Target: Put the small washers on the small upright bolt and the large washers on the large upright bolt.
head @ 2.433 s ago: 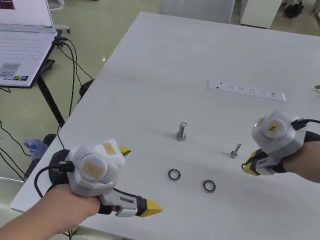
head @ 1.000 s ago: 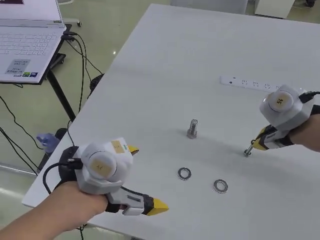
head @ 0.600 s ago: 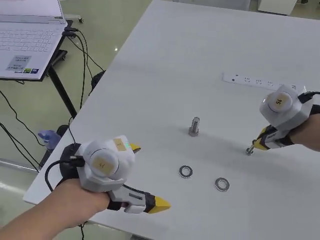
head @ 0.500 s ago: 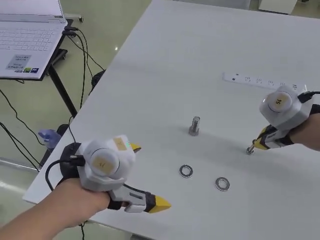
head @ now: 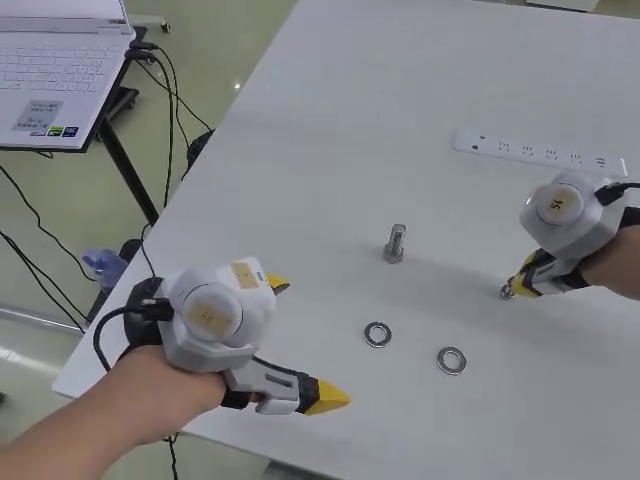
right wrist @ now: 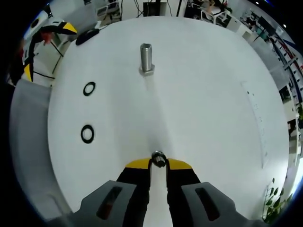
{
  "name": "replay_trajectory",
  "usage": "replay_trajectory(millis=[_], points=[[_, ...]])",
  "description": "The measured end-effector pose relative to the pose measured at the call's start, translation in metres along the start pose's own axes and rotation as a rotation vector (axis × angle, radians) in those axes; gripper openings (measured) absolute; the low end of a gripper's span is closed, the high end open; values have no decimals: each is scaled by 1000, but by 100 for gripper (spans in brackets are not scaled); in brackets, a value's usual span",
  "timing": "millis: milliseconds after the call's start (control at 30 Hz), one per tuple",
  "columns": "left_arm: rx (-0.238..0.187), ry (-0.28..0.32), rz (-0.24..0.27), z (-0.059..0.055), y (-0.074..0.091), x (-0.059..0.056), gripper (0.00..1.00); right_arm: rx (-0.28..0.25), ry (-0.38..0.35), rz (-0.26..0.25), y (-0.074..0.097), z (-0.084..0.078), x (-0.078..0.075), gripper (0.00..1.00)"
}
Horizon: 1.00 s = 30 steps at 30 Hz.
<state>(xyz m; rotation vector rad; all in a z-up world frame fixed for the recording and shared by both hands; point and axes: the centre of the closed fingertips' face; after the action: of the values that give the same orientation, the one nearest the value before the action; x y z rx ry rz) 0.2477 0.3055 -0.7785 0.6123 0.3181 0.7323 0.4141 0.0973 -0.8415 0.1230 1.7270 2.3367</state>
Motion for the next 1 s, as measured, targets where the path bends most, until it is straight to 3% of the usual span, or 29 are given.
replay_trajectory(millis=[467, 1000], points=[[10, 10, 2, -3, 0, 2, 90, 36, 8, 12, -15, -8, -2, 12], [5, 17, 2, -4, 1, -2, 90, 51, 18, 21, -19, -11, 0, 13]])
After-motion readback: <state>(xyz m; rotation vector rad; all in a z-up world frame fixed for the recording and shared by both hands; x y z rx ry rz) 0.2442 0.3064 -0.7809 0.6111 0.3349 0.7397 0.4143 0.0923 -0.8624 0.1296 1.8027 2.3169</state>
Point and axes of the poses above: the centre of the closed fingertips' face, and the gripper's own axes: y roughly backward along the fingers, x roughly to its left, z roughly out of its top, and after that the axes turned 2 degrees about -x, right-handed
